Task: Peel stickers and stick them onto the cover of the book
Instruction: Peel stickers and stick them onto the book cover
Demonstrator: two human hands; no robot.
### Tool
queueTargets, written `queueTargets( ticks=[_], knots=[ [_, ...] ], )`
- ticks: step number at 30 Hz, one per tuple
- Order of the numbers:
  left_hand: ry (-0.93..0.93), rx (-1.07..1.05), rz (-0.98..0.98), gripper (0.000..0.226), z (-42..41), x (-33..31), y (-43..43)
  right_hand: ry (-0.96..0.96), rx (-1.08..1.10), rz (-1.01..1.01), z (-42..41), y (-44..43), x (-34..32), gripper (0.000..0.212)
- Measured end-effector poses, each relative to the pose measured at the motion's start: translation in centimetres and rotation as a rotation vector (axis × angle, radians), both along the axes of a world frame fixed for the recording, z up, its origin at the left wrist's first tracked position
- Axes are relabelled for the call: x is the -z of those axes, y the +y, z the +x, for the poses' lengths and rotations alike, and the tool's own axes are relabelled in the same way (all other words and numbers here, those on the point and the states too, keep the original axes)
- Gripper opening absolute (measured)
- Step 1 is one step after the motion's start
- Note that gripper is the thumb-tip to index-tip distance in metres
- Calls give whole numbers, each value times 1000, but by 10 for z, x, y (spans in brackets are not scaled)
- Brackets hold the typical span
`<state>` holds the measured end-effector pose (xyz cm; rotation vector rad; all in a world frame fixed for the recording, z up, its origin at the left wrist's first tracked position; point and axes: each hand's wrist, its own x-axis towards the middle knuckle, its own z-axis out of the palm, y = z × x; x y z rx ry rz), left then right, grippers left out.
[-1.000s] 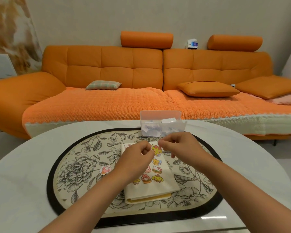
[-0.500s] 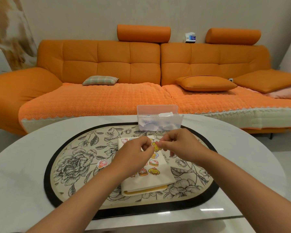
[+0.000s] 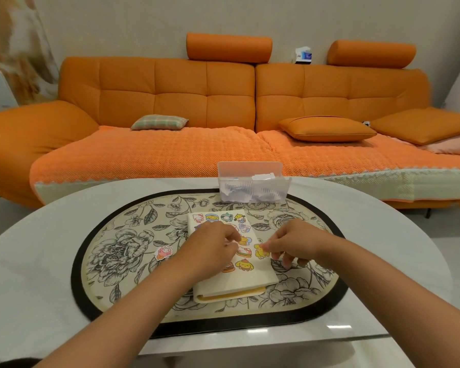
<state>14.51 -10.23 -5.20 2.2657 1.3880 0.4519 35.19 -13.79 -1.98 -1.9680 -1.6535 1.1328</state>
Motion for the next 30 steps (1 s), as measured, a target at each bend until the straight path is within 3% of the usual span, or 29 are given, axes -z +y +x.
queueTargets(
  ticks=[5,30],
  knots=[
    [192,120,144,29,4,11,0,-18,2,-59,-2,-4,4,27],
    [187,167,223,31,1,15,0,-90,-53,-47,-8,8,16,22]
  ],
)
